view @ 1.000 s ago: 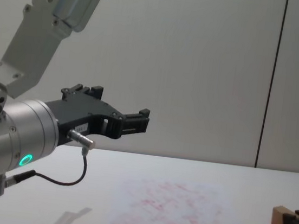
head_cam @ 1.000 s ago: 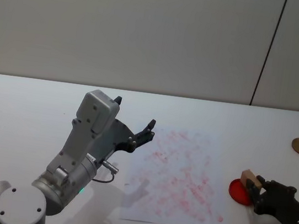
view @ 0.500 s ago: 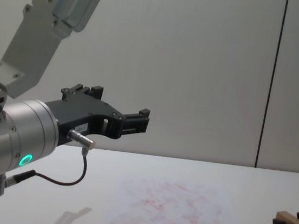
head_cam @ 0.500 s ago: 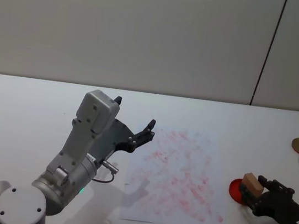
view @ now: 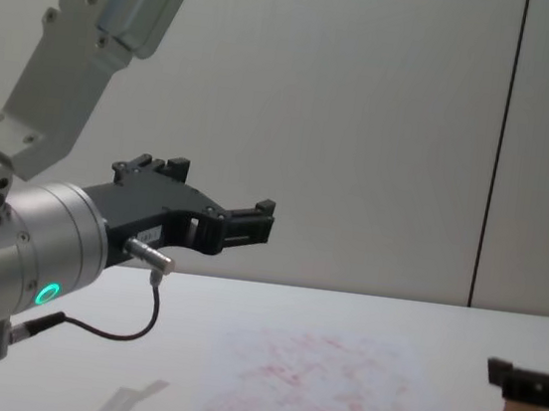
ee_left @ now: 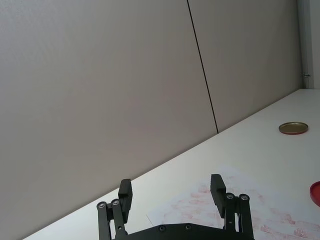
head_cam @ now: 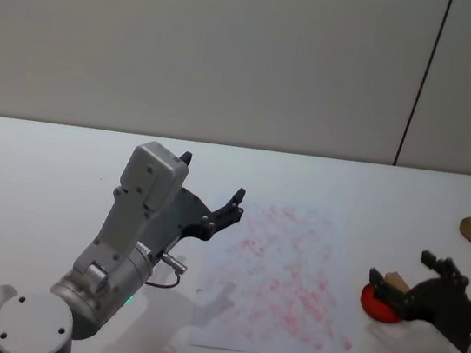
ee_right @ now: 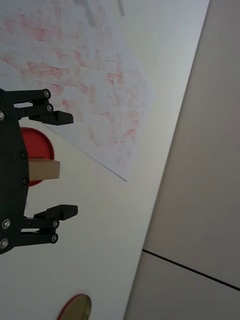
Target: Use the one hand to pick up the stamp and affix it onto the A4 paper.
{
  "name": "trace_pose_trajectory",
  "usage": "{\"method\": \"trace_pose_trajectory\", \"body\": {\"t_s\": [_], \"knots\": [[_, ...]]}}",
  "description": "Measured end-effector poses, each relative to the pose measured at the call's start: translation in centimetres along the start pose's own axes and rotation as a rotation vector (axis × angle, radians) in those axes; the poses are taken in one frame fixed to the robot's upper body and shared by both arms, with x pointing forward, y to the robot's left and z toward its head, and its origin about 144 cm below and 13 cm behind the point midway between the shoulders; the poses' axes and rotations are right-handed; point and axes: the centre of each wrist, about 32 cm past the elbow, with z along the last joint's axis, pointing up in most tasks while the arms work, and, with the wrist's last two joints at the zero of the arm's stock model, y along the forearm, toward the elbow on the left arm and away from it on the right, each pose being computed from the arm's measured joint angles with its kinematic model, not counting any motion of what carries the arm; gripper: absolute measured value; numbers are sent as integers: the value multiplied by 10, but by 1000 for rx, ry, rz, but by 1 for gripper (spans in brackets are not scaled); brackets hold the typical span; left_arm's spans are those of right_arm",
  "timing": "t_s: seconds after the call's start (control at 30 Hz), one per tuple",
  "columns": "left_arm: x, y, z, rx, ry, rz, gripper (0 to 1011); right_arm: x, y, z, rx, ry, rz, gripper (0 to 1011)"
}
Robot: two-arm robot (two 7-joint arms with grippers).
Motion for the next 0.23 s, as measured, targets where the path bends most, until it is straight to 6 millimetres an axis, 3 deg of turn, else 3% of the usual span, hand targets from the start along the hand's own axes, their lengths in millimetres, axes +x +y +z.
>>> {"method": "trace_pose_trajectory", "body": {"t_s": [0.03,0.23], "knots": [[0,0,0,0,0,0,993,-1,0,2,14,-7,-4,994],[0,0,0,0,0,0,993,-3,1,14,68,-37,-21,1001]]}}
